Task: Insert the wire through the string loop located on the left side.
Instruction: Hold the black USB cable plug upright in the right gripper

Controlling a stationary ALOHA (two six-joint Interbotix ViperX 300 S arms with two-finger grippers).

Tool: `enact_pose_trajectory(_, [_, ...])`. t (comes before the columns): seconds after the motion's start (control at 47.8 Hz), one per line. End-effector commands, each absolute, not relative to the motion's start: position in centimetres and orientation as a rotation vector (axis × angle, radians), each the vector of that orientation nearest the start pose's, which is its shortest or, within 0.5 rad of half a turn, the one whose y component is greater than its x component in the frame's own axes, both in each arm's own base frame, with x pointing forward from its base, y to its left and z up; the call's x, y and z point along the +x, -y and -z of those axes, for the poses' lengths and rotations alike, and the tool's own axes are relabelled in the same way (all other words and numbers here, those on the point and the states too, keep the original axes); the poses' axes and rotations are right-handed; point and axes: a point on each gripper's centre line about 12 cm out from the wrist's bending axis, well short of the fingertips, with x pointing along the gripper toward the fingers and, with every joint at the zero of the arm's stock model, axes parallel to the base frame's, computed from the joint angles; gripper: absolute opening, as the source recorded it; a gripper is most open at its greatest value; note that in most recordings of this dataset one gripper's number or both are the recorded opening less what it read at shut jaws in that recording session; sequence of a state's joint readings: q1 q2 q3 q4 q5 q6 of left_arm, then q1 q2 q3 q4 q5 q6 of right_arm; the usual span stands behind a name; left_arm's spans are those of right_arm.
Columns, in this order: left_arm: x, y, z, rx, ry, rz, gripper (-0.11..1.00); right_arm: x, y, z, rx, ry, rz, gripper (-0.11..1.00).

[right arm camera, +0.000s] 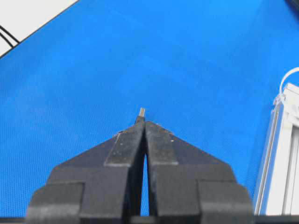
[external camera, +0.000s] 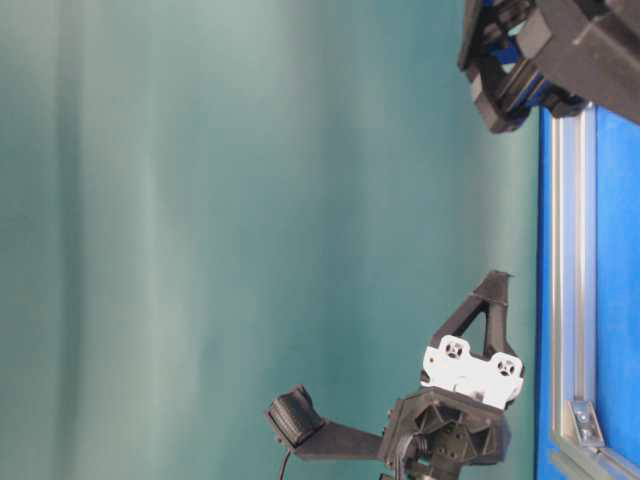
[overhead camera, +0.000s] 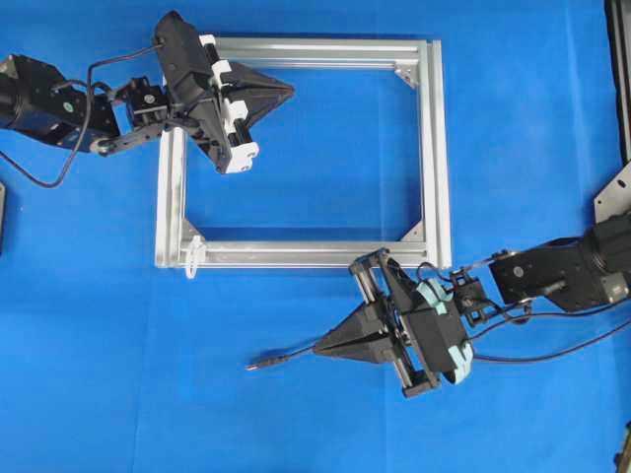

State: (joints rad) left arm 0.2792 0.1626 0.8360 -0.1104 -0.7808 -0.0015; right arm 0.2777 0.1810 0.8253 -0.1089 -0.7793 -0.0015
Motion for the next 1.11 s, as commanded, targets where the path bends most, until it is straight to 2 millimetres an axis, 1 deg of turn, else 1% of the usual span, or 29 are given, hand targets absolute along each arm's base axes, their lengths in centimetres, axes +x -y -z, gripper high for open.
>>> enact_pose_trajectory(0.0, [36.93, -11.23, -15.40, -0.095, -0.165, -0.348, 0.00, 37.20, -11.78, -15.94, -0.085, -0.139, -0.364, 0.01])
enact_pose_trajectory(0.126, [36.92, -11.23, -15.46, -0.095, -0.164, -0.348, 0.00, 37.24, -12.01, -16.04, -0.080, -0.162, -0.367, -0.01])
enact_pose_trajectory(0.649, [36.97, -11.21, -15.56, -0.092, -0.161, -0.345, 0.00, 37.22, -12.12, -15.96, -0.023, -0.182, -0.364, 0.00])
enact_pose_trajectory(0.712, [36.95, -11.27, -15.56, -0.093, -0.161, -0.347, 0.00, 37.22, -12.24, -16.01, -0.011, -0.182, -0.366, 0.08])
enact_pose_trajectory(0.774, [36.97, -11.21, -15.56, -0.092, -0.161, -0.345, 0.00, 37.18, -12.35, -15.96, -0.006, -0.188, -0.368, 0.23])
enact_pose_trajectory(0.837, [36.93, -11.20, -15.52, -0.093, -0.163, -0.345, 0.00, 37.12, -12.57, -15.82, -0.005, -0.199, -0.373, 0.40])
enact_pose_trajectory(0.879, [36.91, -11.26, -15.52, -0.093, -0.163, -0.347, 0.00, 37.06, -12.67, -15.69, -0.007, -0.210, -0.375, 0.54])
enact_pose_trajectory(0.921, [36.93, -11.20, -15.52, -0.093, -0.163, -0.345, 0.00, 37.13, -12.67, -15.68, -0.007, -0.216, -0.373, 0.66])
enact_pose_trajectory(1.005, [36.97, -11.21, -15.56, -0.092, -0.161, -0.345, 0.00, 37.36, -12.57, -15.61, 0.001, -0.225, -0.362, 0.88])
enact_pose_trajectory(1.046, [37.01, -11.22, -15.61, -0.094, -0.159, -0.345, 0.00, 37.48, -12.62, -15.60, 0.003, -0.226, -0.359, 0.93])
enact_pose_trajectory(1.088, [37.01, -11.22, -15.61, -0.092, -0.160, -0.345, 0.00, 37.55, -12.63, -15.50, 0.003, -0.233, -0.357, 0.90])
